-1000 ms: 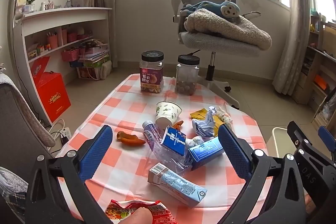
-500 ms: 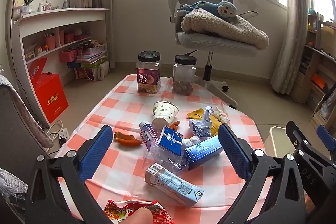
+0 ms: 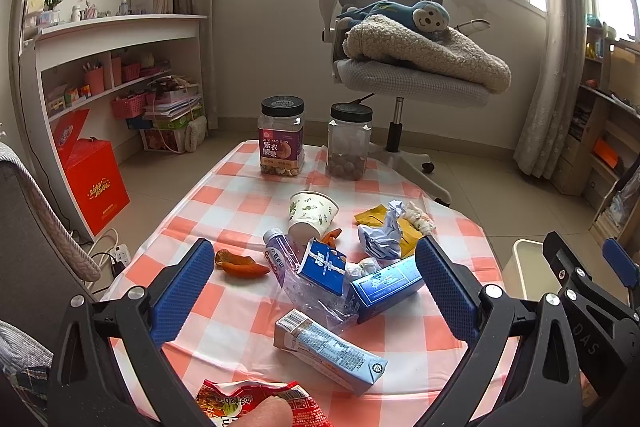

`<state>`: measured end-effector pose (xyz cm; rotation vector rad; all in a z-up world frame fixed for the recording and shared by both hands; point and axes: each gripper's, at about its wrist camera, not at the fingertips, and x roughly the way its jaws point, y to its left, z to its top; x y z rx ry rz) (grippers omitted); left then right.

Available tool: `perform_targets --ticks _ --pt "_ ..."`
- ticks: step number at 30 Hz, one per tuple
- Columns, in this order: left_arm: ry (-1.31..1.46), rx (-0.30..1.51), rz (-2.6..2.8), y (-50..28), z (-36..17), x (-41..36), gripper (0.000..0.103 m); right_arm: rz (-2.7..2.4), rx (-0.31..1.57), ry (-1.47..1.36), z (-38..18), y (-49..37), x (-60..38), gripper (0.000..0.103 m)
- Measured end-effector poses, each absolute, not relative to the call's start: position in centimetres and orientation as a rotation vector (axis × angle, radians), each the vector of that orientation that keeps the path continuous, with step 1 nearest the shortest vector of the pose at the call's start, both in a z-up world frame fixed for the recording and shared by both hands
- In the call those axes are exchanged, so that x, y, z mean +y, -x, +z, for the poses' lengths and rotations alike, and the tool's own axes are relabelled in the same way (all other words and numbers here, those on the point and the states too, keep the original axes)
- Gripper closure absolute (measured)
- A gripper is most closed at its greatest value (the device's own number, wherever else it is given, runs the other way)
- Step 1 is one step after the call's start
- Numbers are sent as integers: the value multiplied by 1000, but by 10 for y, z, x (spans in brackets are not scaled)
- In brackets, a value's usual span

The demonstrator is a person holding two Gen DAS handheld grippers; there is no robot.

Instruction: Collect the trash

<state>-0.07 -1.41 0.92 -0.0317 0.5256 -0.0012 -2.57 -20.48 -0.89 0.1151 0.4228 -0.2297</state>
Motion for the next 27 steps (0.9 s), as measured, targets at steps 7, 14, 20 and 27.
perform_targets --ticks 7,14,20,27 --pt "30 527 -2 3 5 -12 5 -232 420 -117 -10 27 -207 7" --pt "29 532 -4 4 2 -18 5 -230 423 -115 -12 28 -208 7" --pt "30 528 -3 3 3 -13 5 -229 426 -116 -12 27 -208 7" --pt "29 530 -4 5 1 -15 5 -230 425 -113 -13 27 -207 7"
